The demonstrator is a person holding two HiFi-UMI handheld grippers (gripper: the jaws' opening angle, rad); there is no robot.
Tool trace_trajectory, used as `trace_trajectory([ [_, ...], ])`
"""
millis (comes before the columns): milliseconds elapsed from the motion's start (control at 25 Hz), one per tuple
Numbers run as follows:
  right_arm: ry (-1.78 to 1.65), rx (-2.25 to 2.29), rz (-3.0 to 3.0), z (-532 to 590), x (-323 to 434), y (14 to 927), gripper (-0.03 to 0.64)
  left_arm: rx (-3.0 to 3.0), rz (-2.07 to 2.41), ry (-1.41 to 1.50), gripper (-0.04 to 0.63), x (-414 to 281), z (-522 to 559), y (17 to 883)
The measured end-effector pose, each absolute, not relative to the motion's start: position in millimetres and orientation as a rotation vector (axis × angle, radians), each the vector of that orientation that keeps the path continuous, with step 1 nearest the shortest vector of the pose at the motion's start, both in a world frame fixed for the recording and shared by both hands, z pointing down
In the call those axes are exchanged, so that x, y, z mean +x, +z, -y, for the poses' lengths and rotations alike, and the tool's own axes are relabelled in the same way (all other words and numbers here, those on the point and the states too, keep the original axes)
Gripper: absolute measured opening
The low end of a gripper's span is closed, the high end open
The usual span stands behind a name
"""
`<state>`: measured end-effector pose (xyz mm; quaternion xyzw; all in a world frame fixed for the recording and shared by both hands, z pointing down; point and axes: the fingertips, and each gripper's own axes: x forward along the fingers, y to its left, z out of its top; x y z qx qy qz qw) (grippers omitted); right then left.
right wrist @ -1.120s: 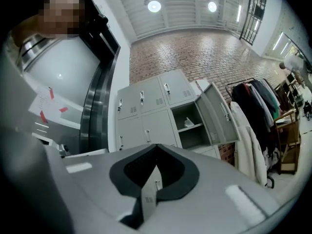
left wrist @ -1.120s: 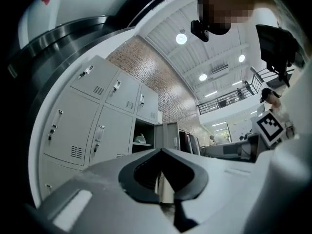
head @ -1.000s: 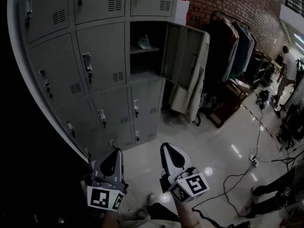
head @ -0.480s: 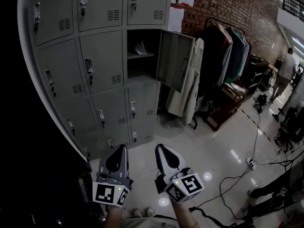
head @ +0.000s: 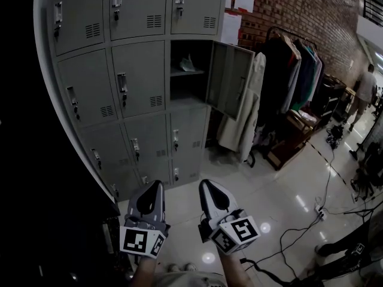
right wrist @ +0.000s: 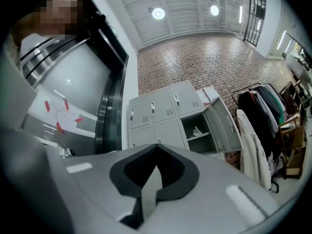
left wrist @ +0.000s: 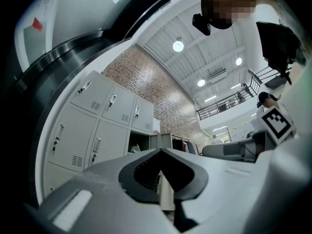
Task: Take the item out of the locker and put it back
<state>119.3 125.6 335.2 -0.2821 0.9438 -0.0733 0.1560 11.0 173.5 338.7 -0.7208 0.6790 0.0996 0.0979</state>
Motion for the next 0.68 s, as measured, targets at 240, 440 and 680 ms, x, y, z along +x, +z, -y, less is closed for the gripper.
trace_trajectory([
  [240,-0.242,-0.816,-2.686,-128.3,114.0,340.3,0.002,-2.118,-2.029,0.294,0.006,-1.0,-181.6,343.4],
  [440,-0.231,-0.835,-2.688,-131.8,108.2,341.6,0.002,-2.117,-2.031,0.279,0.006,-6.8,-185.9,342.2],
  [680,-0.234,-0.822,-2.683,-138.9,104.6,339.8,0.002,-2.120,-2.032,0.286,0.006,-10.4,-191.8,342.0],
])
